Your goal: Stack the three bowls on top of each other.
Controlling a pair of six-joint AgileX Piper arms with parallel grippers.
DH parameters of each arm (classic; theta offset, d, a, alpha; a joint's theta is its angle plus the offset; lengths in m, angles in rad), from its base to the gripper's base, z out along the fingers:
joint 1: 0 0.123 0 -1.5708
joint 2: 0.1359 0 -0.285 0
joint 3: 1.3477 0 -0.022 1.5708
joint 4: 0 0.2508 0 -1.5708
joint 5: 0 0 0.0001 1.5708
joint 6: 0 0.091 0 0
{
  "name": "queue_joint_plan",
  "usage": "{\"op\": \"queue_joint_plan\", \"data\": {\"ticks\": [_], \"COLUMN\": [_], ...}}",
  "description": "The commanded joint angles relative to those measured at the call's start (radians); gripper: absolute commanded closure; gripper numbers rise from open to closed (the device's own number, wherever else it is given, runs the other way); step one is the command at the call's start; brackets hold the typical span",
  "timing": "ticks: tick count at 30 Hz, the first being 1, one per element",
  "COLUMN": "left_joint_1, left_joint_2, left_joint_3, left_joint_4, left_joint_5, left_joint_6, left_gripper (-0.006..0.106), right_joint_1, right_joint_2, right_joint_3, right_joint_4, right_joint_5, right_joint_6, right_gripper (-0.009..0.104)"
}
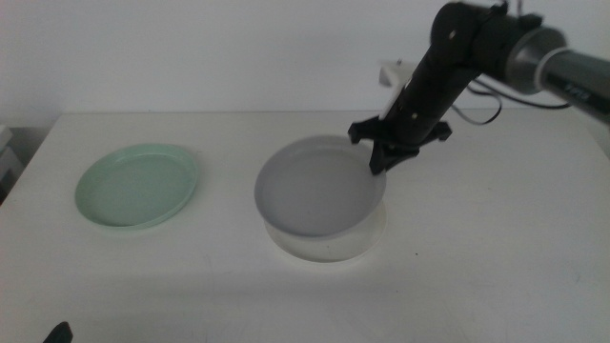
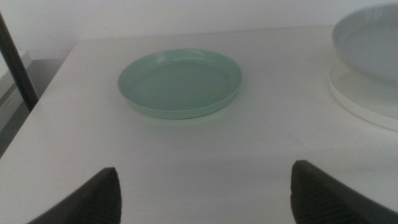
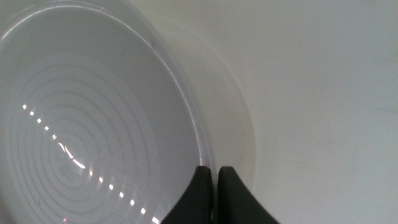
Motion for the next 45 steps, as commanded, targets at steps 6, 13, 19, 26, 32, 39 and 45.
{"op": "queue_joint_plan", "data": {"ticks": [6,13,19,26,32,39,45], "left_joint_1": [-0.002,-0.002,-0.002,-0.002,-0.002,-0.002,-0.002], "left_joint_2": [-0.010,-0.010,-0.010,-0.010,-0.010,-0.010,-0.010], "left_joint_3": [-0.005,-0.005,-0.005,-0.005,-0.005,-0.005,-0.005], "left_joint_4": [-0.014,-0.014,-0.014,-0.014,-0.014,-0.014,-0.014], "left_joint_5": [-0.072,-0.072,-0.072,-0.072,-0.072,-0.072,-0.072], "left_joint_6": [-0.007,-0.007,-0.007,-0.007,-0.007,-0.007,-0.007], "left_gripper": [-0.004,-0.004,-0.004,-0.004,-0.004,-0.004,-0.004], "right_joint_1": [0.003,0.003,0.003,-0.001,-0.040,-0.141,-0.232], "right_joint_2": [-0.001,0.004,0.002,-0.053,-0.250,-0.615,-0.940], "right_joint_3": [-0.022,-0.023,-0.026,-0.075,-0.051,0.187,0.421], "right_joint_4": [0.000,-0.083,-0.109,-0.054,0.076,0.149,0.138], "right_joint_5": [-0.006,-0.004,0.040,0.154,0.181,0.083,-0.074], "right_joint_6": [-0.002,0.002,-0.002,-0.087,-0.197,-0.304,-0.356], "right_gripper": [0.096,0.095,0.075,0.034,0.026,0.031,0.032]}}
